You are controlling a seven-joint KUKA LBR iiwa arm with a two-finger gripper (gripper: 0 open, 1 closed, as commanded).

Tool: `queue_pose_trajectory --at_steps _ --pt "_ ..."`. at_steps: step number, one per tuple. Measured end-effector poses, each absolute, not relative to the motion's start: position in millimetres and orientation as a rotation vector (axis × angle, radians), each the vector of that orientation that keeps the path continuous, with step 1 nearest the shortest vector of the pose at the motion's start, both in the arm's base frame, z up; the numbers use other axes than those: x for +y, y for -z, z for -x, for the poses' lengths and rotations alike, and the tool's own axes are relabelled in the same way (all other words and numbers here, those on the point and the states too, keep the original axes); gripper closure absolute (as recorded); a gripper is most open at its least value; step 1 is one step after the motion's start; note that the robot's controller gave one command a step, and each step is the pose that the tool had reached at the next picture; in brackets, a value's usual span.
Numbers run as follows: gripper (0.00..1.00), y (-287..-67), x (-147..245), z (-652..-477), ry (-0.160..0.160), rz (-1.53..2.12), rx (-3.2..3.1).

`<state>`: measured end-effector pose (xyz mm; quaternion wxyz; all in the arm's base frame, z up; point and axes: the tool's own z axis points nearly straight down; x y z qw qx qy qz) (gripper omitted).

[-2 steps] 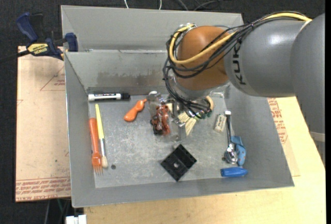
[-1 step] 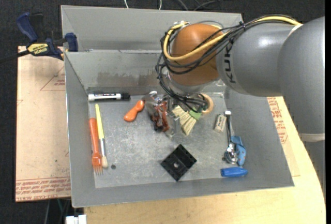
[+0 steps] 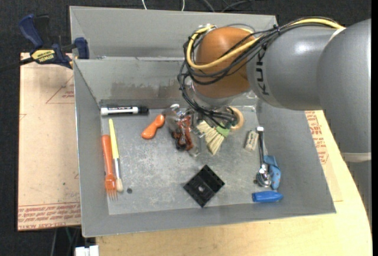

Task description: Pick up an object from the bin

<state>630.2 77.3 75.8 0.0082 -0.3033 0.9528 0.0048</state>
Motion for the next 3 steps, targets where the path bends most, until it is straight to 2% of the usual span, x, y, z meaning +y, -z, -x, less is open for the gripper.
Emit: queue_pose_trajectory --at_steps 2,3 --pt "1.00 -84.1 77.4 -631.2 -0.016 0.940 2.975" --pt "1.00 -104.5 77.8 -629.2 -0.019 0.941 2.981"
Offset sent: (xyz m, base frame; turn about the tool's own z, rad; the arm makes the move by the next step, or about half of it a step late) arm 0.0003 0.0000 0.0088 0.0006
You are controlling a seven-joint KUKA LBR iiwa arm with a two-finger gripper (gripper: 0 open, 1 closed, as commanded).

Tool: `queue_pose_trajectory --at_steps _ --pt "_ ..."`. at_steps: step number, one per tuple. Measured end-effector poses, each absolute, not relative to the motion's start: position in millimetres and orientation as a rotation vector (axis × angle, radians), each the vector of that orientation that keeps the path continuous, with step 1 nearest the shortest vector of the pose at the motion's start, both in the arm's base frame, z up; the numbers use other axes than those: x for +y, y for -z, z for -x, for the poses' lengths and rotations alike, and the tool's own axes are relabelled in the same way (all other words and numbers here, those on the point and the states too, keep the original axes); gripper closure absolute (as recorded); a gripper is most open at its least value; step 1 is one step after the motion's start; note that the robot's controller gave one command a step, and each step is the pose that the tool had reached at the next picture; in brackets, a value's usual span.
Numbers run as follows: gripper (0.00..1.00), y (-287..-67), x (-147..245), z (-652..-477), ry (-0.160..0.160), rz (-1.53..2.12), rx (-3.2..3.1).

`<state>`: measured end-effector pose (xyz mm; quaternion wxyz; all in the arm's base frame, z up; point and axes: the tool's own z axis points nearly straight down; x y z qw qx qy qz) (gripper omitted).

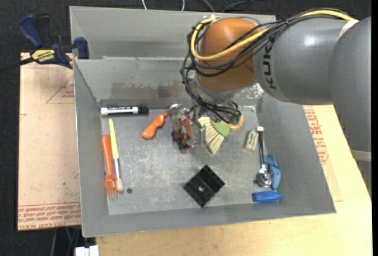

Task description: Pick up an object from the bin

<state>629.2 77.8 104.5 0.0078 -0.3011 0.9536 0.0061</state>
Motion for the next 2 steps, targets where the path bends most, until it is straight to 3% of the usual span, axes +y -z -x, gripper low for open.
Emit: queue_pose_trajectory --at_steps 2 --pt "1.00 -145.9 78.4 -630.6 -0.018 0.937 2.976"
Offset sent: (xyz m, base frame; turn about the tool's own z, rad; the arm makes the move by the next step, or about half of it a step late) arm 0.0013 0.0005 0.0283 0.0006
